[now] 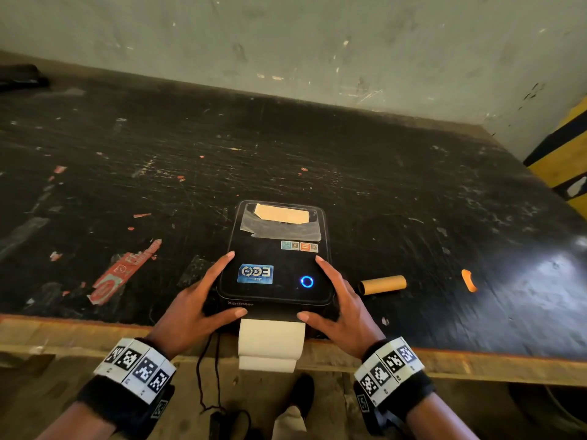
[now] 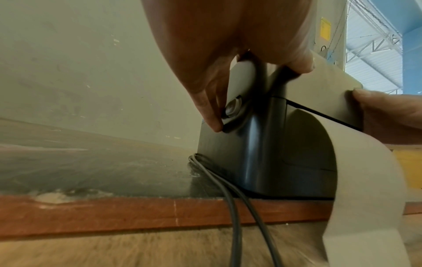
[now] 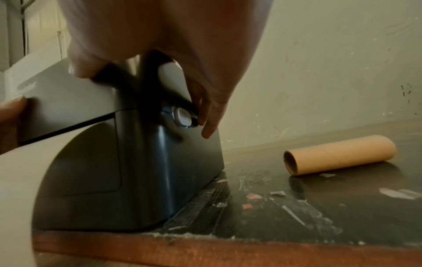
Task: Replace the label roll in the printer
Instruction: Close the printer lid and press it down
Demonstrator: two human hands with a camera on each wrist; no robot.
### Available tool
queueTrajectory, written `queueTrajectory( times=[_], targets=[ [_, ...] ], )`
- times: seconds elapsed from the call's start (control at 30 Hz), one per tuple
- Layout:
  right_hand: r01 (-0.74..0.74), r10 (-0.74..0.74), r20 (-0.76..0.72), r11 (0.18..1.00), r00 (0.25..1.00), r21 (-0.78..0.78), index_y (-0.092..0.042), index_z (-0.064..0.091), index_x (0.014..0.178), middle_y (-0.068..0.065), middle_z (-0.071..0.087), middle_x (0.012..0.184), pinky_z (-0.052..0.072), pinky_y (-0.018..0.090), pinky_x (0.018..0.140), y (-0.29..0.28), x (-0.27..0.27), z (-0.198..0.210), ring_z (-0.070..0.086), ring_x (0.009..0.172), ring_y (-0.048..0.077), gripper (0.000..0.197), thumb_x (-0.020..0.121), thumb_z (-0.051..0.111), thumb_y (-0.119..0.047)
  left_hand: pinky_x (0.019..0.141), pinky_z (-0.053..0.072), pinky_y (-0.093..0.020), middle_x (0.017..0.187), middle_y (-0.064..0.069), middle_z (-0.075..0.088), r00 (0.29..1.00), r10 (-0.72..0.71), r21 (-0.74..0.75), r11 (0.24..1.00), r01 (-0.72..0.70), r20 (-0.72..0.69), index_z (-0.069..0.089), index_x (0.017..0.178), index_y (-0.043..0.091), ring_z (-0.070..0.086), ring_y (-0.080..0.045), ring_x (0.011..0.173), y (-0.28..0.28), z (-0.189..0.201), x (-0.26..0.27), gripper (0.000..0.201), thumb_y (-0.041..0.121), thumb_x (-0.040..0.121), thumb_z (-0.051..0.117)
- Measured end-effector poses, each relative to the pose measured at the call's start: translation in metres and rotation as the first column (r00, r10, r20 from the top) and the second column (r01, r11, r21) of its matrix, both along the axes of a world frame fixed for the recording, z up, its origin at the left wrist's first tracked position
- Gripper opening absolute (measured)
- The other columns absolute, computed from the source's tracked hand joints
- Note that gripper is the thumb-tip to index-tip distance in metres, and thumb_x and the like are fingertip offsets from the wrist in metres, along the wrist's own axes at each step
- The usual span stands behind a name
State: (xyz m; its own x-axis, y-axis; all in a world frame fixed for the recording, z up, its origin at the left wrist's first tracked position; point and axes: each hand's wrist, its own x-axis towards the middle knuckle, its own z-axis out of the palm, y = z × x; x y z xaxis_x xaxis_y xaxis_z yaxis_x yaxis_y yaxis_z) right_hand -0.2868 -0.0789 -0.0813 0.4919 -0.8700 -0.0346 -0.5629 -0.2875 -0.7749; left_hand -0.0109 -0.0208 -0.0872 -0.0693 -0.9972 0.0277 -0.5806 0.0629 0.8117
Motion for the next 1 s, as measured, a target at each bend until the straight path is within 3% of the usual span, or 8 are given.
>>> queueTrajectory(
  times=[0.13, 0.43, 1.0],
  targets=[
    [-0.001, 0.001, 0.001, 1.000, 1.000, 0.001, -0.061, 0.002, 0.135, -0.005, 0.020, 0.154, 0.034, 0.048, 0.110, -0.0004, 0.0000, -0.0003, 0.024, 0.140, 0.015, 0.093, 0.072, 0.069, -0.051, 0.099, 0.033, -0.021, 0.145, 0.001, 0.034, 1.000, -0.005, 0.003, 1.000, 0.005, 0.002, 0.001, 0.132, 0.060, 0.035, -0.002, 0.122, -0.0002, -0.0004, 0.0006, 0.093, 0.047, 0.067, 0.066],
    [0.007, -0.007, 0.022, 1.000, 1.000, 0.007, -0.059, 0.004, 0.136, -0.003, 0.022, 0.153, 0.037, 0.050, 0.108, -0.0008, 0.0005, -0.0019, 0.026, 0.139, 0.017, 0.093, 0.070, 0.069, -0.054, 0.102, 0.034, -0.024, 0.141, 0.003, 0.040, 0.999, 0.009, -0.023, 1.000, -0.010, -0.039, 0.007, 0.136, 0.056, 0.041, -0.005, 0.123, 0.0007, -0.0018, 0.0010, 0.092, 0.047, 0.066, 0.067],
    [0.016, -0.016, 0.013, 1.000, 1.000, 0.021, -0.062, 0.003, 0.135, -0.004, 0.021, 0.153, 0.035, 0.051, 0.109, -0.0003, 0.0008, -0.0006, 0.025, 0.140, 0.018, 0.093, 0.071, 0.071, -0.050, 0.104, 0.038, -0.038, 0.145, -0.001, 0.035, 0.999, 0.013, 0.000, 1.000, -0.013, -0.031, 0.005, 0.133, 0.060, 0.040, -0.012, 0.125, 0.0013, 0.0017, -0.0004, 0.093, 0.050, 0.064, 0.066]
  ],
)
